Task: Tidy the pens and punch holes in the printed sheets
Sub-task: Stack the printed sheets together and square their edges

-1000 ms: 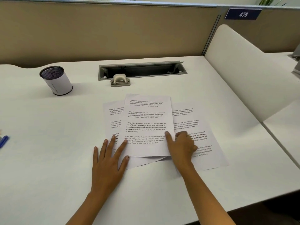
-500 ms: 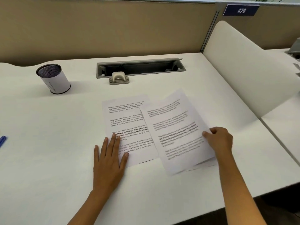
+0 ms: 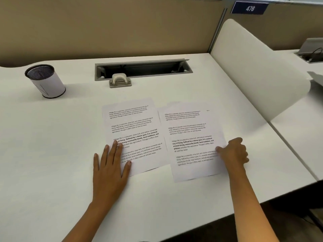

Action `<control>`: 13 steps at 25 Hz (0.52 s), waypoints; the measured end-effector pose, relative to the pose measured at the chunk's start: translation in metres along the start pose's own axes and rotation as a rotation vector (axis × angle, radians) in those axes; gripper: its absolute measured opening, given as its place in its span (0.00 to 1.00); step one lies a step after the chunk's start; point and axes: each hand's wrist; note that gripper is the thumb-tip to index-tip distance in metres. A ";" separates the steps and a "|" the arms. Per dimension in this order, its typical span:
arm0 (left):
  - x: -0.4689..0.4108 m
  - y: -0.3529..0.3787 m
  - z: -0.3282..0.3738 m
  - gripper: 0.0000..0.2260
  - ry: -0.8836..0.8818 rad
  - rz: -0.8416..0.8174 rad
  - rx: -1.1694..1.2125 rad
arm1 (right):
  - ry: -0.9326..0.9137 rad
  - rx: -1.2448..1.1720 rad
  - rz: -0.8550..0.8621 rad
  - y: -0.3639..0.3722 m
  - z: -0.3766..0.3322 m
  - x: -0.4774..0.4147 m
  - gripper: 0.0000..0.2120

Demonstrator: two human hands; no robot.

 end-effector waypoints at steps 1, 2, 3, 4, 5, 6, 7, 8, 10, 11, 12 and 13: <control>0.000 0.000 0.001 0.30 -0.001 0.001 0.001 | 0.024 0.007 -0.013 -0.001 -0.001 -0.001 0.30; 0.000 -0.001 0.000 0.30 -0.002 0.001 0.005 | 0.043 0.003 -0.029 -0.002 -0.001 -0.001 0.31; 0.000 -0.001 0.000 0.30 -0.003 0.002 0.009 | 0.051 -0.014 -0.050 -0.003 -0.001 -0.002 0.31; 0.000 -0.001 0.000 0.30 -0.003 0.005 0.014 | 0.039 -0.042 -0.076 -0.005 0.001 -0.003 0.28; 0.001 -0.001 0.000 0.30 -0.002 0.006 0.015 | -0.001 -0.076 -0.098 -0.008 0.002 -0.003 0.25; 0.001 -0.001 0.000 0.30 -0.001 0.006 0.016 | -0.063 -0.111 -0.111 -0.010 0.003 -0.002 0.20; 0.001 -0.002 0.000 0.30 -0.001 0.007 0.020 | -0.135 -0.146 -0.109 -0.013 0.003 0.000 0.16; 0.001 -0.002 0.000 0.30 0.001 0.010 0.029 | -0.203 -0.173 -0.092 -0.014 0.003 0.005 0.12; 0.001 -0.001 -0.002 0.30 0.002 0.022 0.063 | -0.309 -0.175 -0.018 -0.018 -0.001 0.018 0.11; 0.001 -0.001 -0.003 0.30 -0.003 0.029 0.086 | -0.361 -0.154 0.037 -0.020 -0.004 0.027 0.11; 0.001 -0.001 -0.004 0.30 -0.016 0.038 0.109 | -0.431 -0.134 0.098 -0.025 -0.007 0.036 0.09; 0.002 -0.002 -0.004 0.30 -0.034 0.049 0.126 | -0.514 -0.127 0.157 -0.029 -0.011 0.045 0.07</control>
Point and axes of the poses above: each hand's wrist, its own x-axis away from the middle knuckle, its own y-axis out of the palm, z = x × y, and after that the axes turned 12 degrees about -x, right-handed
